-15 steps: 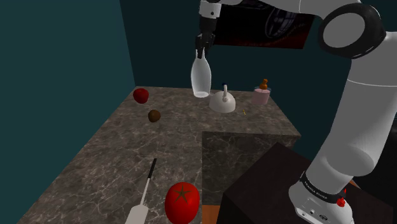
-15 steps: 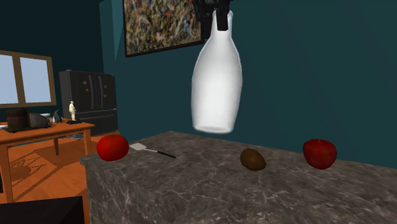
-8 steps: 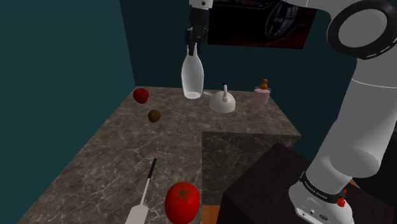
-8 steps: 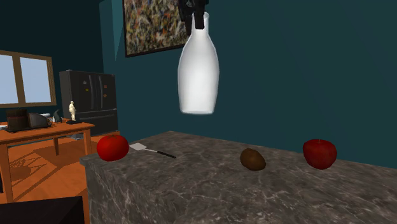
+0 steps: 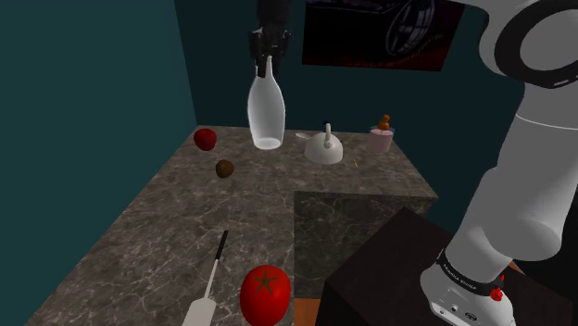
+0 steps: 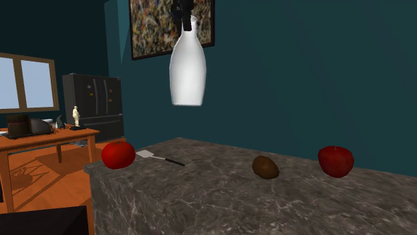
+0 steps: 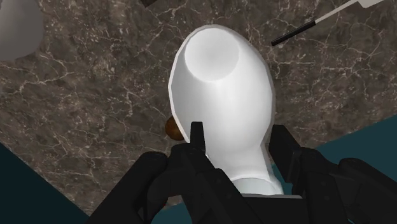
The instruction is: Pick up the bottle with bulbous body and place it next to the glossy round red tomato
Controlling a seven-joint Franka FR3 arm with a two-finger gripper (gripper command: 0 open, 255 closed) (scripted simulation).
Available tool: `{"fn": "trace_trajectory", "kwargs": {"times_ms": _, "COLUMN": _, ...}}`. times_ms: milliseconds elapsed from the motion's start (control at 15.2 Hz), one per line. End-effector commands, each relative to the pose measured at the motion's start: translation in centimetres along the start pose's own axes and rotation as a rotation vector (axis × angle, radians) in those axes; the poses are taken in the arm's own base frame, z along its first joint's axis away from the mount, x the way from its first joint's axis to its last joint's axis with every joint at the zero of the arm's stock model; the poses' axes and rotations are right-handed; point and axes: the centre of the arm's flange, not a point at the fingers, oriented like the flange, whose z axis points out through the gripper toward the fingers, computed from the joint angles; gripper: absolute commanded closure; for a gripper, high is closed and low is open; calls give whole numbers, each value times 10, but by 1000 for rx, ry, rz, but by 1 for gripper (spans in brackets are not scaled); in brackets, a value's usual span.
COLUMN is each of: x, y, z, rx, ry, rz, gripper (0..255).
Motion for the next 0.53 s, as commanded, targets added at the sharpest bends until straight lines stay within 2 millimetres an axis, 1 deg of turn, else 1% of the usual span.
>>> {"fn": "trace_trajectory", "kwargs": {"times_ms": 0, "x": -4, "y": -27, "z": -10, "rx": 0, "ry": 0, "rz": 2, "gripper": 255}}
{"fn": "trace_trajectory", "kwargs": {"times_ms": 462, "x": -14, "y": -114, "z": -40, "rx": 0, "ry": 0, "rz": 2, "gripper": 255}}
